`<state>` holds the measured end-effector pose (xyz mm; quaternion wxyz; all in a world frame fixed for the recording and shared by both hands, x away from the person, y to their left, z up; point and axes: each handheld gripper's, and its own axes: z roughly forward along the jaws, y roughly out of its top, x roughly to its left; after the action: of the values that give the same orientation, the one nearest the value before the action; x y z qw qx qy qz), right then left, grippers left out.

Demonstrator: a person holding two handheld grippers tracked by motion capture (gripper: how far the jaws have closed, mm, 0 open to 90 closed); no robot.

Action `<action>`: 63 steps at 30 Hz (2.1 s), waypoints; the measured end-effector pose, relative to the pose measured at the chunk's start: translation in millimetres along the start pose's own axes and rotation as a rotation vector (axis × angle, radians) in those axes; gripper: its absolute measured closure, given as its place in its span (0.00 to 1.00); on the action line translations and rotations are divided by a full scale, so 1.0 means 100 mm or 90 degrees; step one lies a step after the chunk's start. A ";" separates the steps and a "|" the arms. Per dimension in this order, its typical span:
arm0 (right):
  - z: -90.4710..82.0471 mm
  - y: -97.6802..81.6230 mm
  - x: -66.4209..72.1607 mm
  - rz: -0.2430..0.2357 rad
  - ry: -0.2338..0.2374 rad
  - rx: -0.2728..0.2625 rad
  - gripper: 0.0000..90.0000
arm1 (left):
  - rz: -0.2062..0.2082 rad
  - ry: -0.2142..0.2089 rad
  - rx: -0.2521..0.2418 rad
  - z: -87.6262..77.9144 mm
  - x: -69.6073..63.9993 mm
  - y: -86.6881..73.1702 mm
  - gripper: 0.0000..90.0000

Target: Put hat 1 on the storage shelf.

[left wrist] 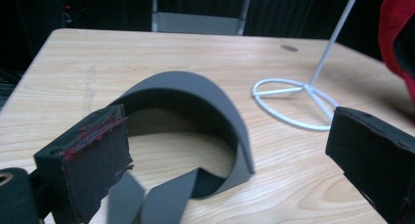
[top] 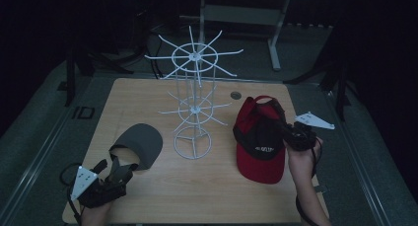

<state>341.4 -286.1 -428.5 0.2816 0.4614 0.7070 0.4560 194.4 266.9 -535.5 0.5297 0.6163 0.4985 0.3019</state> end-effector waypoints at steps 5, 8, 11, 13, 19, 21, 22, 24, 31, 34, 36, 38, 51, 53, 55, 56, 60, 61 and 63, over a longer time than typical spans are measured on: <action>-0.19 0.03 0.01 -0.005 0.000 -0.015 0.96 | 0.005 -0.042 0.002 0.01 -0.09 0.14 0.04; -0.30 0.05 0.02 -0.003 0.006 -0.025 0.96 | 0.020 -0.059 0.006 0.03 -0.16 0.22 0.05; -0.39 0.07 0.05 -0.007 0.014 -0.034 0.96 | 0.022 -0.073 0.008 0.05 -0.22 0.31 0.06; -0.45 0.08 0.07 -0.013 0.015 -0.039 0.96 | 0.027 -0.080 0.009 0.06 -0.28 0.38 0.06; -0.62 0.12 0.14 -0.019 0.019 -0.060 0.96 | 0.055 -0.117 0.005 0.12 -0.48 0.59 0.06; -0.67 0.16 0.15 -0.023 0.023 -0.066 0.96 | 0.061 -0.125 0.004 0.15 -0.55 0.65 0.06; -0.69 0.17 0.16 -0.026 0.024 -0.067 0.96 | 0.061 -0.136 0.005 0.16 -0.58 0.67 0.06; -0.74 0.20 0.18 -0.019 0.036 -0.078 0.96 | 0.066 -0.146 0.004 0.19 -0.66 0.72 0.06; -0.90 0.32 0.30 -0.027 0.061 -0.104 0.96 | 0.088 -0.198 -0.006 0.29 -0.91 0.89 0.06; -0.96 0.36 0.34 -0.035 0.066 -0.111 0.96 | 0.099 -0.217 -0.008 0.31 -1.01 0.98 0.06; -0.99 0.38 0.38 -0.035 0.077 -0.115 0.96 | 0.107 -0.230 -0.010 0.33 -1.08 1.02 0.06; -1.02 0.40 0.40 -0.038 0.084 -0.118 0.96 | 0.115 -0.240 -0.010 0.36 -1.14 1.07 0.06; -1.18 0.44 0.58 -0.046 0.132 -0.133 0.96 | 0.181 -0.314 -0.010 0.59 -1.69 1.33 0.06; -1.21 0.44 0.60 -0.047 0.135 -0.137 0.96 | 0.190 -0.324 -0.009 0.64 -1.78 1.36 0.06; -1.23 0.45 0.62 -0.051 0.140 -0.139 0.96 | 0.200 -0.339 -0.010 0.69 -1.90 1.39 0.06; -1.24 0.46 0.63 -0.051 0.143 -0.139 0.96 | 0.208 -0.339 -0.012 0.71 -1.94 1.40 0.06; -1.26 0.47 0.66 -0.057 0.151 -0.141 0.96 | 0.216 -0.350 -0.017 0.81 -2.08 1.46 0.06; -1.26 0.47 0.66 -0.057 0.152 -0.143 0.96 | 0.221 -0.350 -0.017 0.84 -2.11 1.48 0.07; -1.26 0.47 0.67 -0.057 0.159 -0.143 0.96 | 0.225 -0.353 -0.016 0.89 -2.17 1.51 0.07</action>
<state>229.0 -266.6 -331.2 0.2614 0.3350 0.7009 0.5729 249.8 41.7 -380.3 0.5925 0.7452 0.2166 0.2161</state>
